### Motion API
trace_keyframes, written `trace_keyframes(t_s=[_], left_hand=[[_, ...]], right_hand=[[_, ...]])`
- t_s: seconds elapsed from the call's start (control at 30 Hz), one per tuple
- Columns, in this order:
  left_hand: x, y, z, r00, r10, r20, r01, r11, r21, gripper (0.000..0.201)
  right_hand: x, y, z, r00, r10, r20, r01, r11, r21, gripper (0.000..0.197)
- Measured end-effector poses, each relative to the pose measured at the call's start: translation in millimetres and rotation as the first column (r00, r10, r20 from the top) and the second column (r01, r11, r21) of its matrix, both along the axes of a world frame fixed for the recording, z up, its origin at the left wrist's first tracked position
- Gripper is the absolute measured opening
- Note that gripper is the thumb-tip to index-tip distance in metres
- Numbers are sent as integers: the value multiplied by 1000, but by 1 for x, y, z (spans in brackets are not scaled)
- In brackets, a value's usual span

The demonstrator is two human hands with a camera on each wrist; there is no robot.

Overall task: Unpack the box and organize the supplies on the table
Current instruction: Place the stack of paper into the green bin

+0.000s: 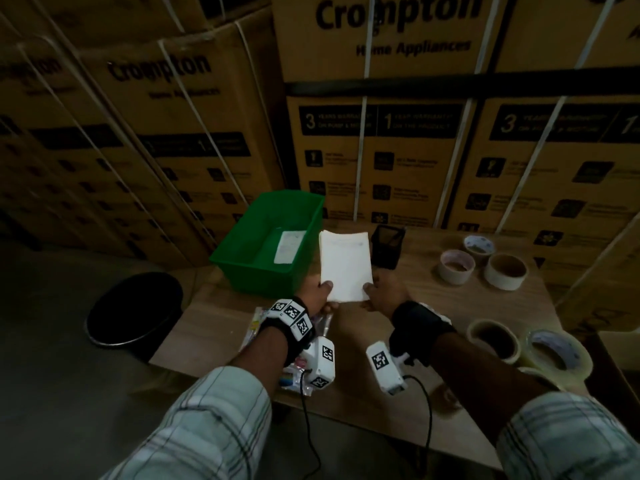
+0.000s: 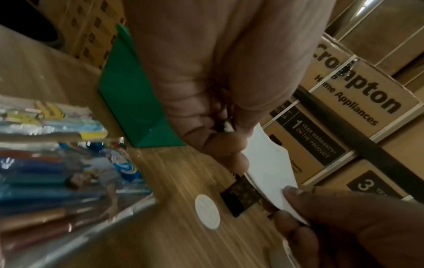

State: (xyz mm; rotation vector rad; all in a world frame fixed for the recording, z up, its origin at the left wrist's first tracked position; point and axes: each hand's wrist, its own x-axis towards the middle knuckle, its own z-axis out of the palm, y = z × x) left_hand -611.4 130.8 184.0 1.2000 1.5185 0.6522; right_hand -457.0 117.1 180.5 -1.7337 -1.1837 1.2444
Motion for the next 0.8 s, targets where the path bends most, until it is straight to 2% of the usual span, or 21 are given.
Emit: trace_keyframes(t_s=[0.13, 0.2, 0.37, 0.47, 0.53, 0.63, 0.7, 0.8], left_hand=[[-21, 24, 17, 996, 83, -25, -83, 997, 5, 27], [-35, 41, 21, 993, 107, -55, -106, 994, 18, 30], [-81, 85, 9, 980, -15, -199, 22, 999, 30, 38], [-109, 101, 20, 986, -60, -154, 65, 998, 26, 37], [-132, 119, 29, 996, -40, -76, 42, 999, 17, 32], [-160, 152, 39, 998, 30, 50, -30, 1000, -1, 19], [-176, 172, 42, 999, 20, 30, -19, 999, -28, 17], [-193, 206, 37, 999, -29, -33, 27, 998, -63, 23]], right_hand=[[-25, 18, 14, 1000, -9, 12, 9, 999, 37, 8], [-41, 24, 21, 1000, 1, 30, -3, 997, 75, 11], [-80, 58, 23, 995, -23, 95, 12, 993, 115, 20], [-104, 88, 24, 986, -23, 166, 9, 997, 82, 5], [-125, 110, 36, 980, -11, 196, -3, 998, 68, 16], [-156, 144, 55, 953, 23, 304, -39, 998, 48, 17], [-174, 168, 60, 913, 74, 402, -71, 997, -23, 18], [-194, 194, 65, 885, 68, 461, -26, 995, -97, 8]])
